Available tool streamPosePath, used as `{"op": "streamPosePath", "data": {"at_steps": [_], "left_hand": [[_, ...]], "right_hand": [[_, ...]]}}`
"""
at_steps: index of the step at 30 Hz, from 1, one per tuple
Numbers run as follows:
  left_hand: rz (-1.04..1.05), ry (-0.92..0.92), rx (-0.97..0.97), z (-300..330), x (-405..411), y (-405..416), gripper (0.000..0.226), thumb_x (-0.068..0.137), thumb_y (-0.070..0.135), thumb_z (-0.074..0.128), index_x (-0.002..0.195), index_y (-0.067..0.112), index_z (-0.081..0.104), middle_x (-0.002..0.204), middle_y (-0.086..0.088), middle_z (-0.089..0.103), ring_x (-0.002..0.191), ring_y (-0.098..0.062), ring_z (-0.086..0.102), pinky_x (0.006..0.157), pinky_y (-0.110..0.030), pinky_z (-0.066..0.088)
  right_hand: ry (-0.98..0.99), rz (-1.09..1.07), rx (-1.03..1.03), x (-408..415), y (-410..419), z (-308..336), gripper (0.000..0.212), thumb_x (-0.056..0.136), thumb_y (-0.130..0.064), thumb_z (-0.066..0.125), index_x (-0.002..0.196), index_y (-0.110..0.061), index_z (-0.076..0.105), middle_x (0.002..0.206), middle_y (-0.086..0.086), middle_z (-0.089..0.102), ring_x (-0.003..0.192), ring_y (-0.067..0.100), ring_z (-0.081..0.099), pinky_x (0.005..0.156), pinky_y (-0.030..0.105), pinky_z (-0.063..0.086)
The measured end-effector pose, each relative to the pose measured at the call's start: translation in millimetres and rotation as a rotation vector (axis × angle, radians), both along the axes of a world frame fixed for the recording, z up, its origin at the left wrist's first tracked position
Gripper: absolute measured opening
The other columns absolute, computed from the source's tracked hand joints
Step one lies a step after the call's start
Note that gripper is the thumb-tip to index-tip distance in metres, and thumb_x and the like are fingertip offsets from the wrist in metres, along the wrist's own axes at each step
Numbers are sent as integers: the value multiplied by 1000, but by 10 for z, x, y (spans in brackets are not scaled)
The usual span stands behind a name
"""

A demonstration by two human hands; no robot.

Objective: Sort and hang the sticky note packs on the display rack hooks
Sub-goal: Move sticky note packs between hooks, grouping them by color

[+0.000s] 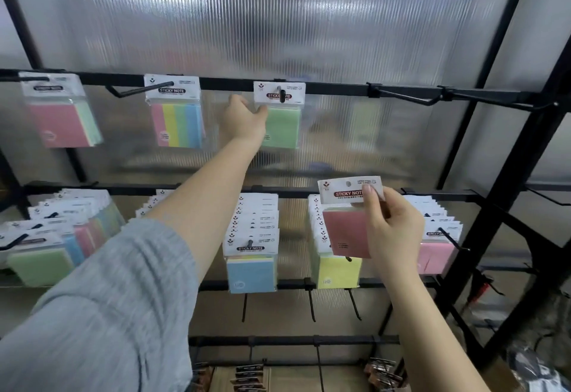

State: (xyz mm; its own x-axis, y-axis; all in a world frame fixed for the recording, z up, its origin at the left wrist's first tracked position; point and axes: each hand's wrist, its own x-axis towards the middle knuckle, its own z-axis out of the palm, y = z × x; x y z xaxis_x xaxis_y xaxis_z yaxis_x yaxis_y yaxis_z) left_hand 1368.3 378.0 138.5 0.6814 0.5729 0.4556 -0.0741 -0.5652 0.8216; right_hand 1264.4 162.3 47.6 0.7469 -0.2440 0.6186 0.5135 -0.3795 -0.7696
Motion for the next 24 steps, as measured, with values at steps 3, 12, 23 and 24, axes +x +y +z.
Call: {"op": "streamPosePath", "data": {"at_steps": [3,12,23,24], "left_hand": [[-17,54,92,-153,-188,190,16,93,26,52,103,15,59,96,4,58,90,-17,55,77,-28,44],[-14,194,358,-460,-1071,1068,13,90,21,51,85,18,63,92,-2,65,83,-26,58,71,-31,47],[25,371,368,-810,-1787,2487,13,91,22,52,93,17,64,105,-3,63,93,-24,56,76,-31,43],[20,385,376,-850,-1845,2622,14,92,23,51,96,18,64,107,-3,63,95,-24,56,78,-32,44]], "right_hand": [[8,51,-6,-7,2,-14,39,95,-22,56,70,7,56,68,27,56,55,12,36,51,19,25],[29,146,21,-161,395,71,25,92,-23,60,73,-9,67,73,11,68,64,15,53,57,22,38],[70,156,66,-603,1768,-45,19,88,-27,66,72,-37,65,69,-12,69,67,4,58,62,25,42],[60,147,90,-646,1926,-69,22,88,-25,66,70,-37,65,69,-6,69,67,8,57,63,29,42]]}}
